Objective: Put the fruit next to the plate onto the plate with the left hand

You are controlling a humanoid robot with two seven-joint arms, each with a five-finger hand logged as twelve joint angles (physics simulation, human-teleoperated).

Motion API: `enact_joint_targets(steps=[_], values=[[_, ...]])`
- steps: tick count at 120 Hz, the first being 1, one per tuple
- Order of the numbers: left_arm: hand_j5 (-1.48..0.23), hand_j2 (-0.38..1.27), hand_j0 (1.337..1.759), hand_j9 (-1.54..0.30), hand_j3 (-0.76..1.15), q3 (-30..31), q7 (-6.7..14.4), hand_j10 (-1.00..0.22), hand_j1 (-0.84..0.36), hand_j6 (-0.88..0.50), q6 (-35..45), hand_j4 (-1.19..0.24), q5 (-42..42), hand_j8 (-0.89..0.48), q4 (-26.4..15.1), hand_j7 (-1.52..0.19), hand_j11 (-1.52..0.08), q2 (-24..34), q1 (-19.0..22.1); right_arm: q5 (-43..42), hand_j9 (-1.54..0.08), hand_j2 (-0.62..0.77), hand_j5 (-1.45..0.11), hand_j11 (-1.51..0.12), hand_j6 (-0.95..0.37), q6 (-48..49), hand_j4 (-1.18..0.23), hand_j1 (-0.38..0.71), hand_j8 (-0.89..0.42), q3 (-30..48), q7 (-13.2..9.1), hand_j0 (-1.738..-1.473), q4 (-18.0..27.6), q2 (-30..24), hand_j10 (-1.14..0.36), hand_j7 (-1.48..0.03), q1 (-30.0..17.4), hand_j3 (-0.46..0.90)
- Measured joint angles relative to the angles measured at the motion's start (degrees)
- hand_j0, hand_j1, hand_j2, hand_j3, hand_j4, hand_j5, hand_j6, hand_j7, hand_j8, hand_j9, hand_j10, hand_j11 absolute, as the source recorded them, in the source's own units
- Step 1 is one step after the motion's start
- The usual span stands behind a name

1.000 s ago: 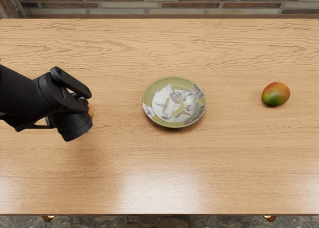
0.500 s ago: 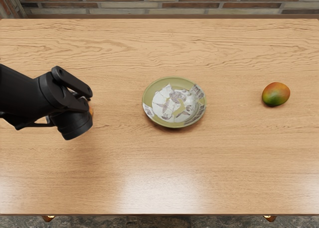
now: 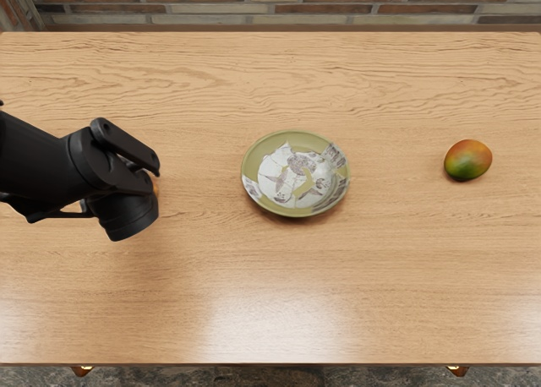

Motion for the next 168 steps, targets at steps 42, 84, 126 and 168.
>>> enact_joint_targets(steps=[42, 84, 126, 168], values=[[-1.02, 0.47, 1.654, -1.01, 0.00, 0.0, 0.1, -0.75, -0.33, -0.47, -0.1, -0.75, -1.5, -0.44, -0.2, -1.01, -1.01, 0.0, -2.0, 0.0, -0.03, 0.00, -0.03, -0.03, -0.02, 0.0, -0.02, -0.32, -0.02, 0.0, 0.0, -1.658, 0.0, 0.0, -0.02, -0.03, 0.0, 0.00], [-1.12, 0.62, 1.655, -1.07, 0.00, -1.3, 0.2, -0.75, -0.39, -0.42, -5.1, -0.78, -2.9, -0.41, -0.6, -1.09, -1.07, 0.0, -12.5, 0.0, -0.03, 0.00, -0.03, -0.03, -0.02, 0.0, -0.02, -0.32, -0.02, 0.0, 0.0, -1.658, 0.0, 0.0, -0.02, -0.03, 0.0, 0.00], [-1.17, 0.63, 1.655, -1.08, 0.00, -13.5, -3.9, -0.76, -0.40, -0.41, -7.1, -0.77, -3.5, -0.40, 1.6, -1.11, -1.08, 0.0, -12.9, 0.0, -0.03, 0.00, -0.03, -0.03, -0.02, 0.0, -0.02, -0.32, -0.02, 0.0, 0.0, -1.658, 0.0, 0.0, -0.02, -0.03, 0.0, 0.00], [-1.17, 0.70, 1.655, -1.09, 0.00, -23.4, -4.5, -0.76, -0.42, -0.42, -7.1, -0.78, -1.1, -0.40, 6.7, -1.11, -1.09, 0.0, -6.8, 0.0, -0.03, 0.00, -0.03, -0.03, -0.02, 0.0, -0.02, -0.32, -0.02, 0.0, 0.0, -1.658, 0.0, 0.0, -0.02, -0.03, 0.0, 0.00]])
